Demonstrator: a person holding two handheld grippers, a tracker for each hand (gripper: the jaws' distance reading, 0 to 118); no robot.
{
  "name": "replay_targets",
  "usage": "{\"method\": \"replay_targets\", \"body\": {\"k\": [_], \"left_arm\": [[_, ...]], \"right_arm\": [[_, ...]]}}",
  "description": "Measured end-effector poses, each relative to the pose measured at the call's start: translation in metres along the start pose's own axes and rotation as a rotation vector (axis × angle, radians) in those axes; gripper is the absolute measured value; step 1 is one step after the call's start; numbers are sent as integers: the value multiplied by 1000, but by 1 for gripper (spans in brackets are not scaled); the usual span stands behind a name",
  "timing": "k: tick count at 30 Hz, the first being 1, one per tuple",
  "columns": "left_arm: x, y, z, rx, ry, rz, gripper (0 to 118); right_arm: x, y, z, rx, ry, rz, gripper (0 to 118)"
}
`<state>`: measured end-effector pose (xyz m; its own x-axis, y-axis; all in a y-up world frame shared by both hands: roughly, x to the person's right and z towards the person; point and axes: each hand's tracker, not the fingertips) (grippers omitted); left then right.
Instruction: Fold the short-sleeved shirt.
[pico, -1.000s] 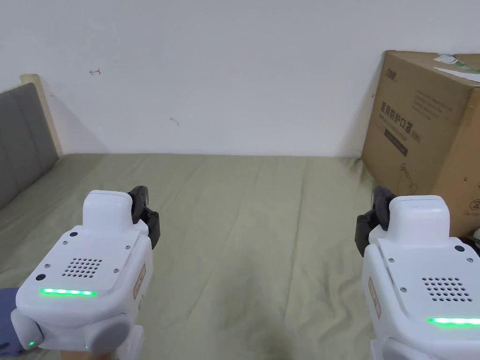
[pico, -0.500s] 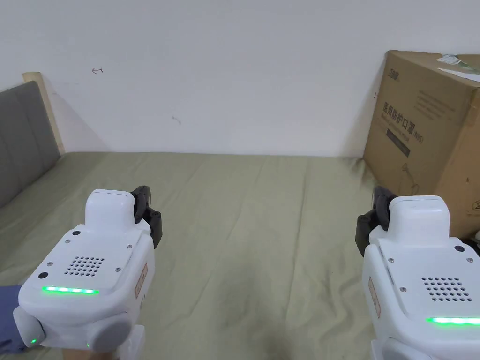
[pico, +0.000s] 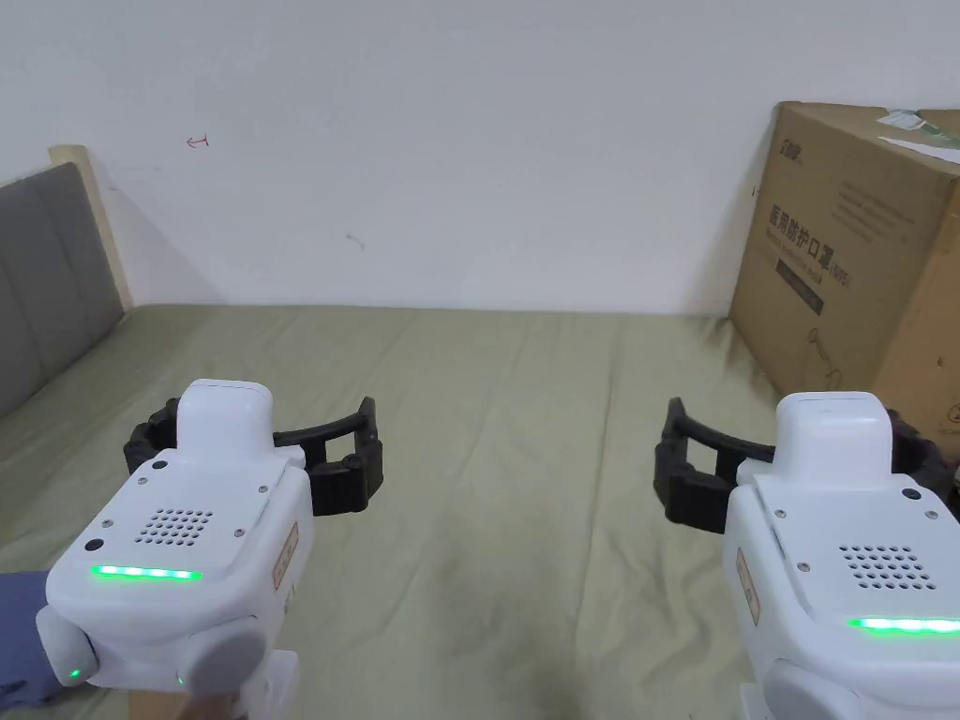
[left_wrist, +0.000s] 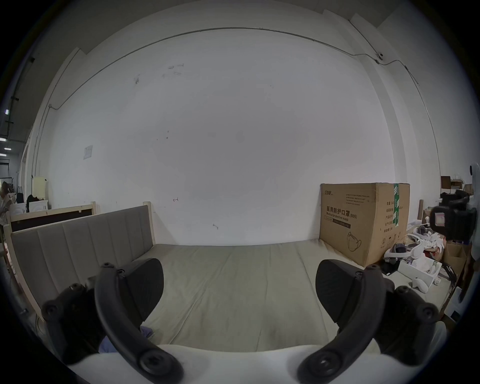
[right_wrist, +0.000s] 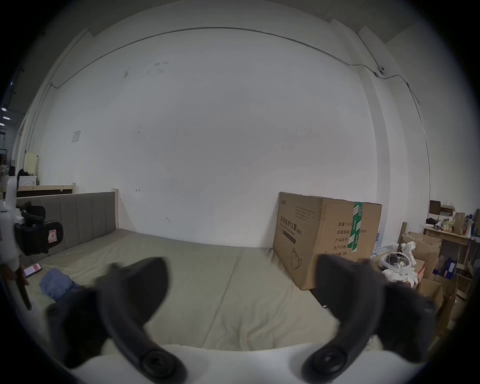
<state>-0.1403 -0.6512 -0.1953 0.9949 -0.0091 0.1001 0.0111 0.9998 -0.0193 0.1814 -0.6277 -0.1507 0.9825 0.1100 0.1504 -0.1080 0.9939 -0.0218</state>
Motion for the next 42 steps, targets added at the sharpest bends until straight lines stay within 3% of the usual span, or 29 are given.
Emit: {"method": "replay_targets", "body": {"k": [42], "left_arm": [[2, 2, 6, 47, 47, -38, 115]], "right_arm": [[-4, 5, 3, 30, -3, -12, 118]]}}
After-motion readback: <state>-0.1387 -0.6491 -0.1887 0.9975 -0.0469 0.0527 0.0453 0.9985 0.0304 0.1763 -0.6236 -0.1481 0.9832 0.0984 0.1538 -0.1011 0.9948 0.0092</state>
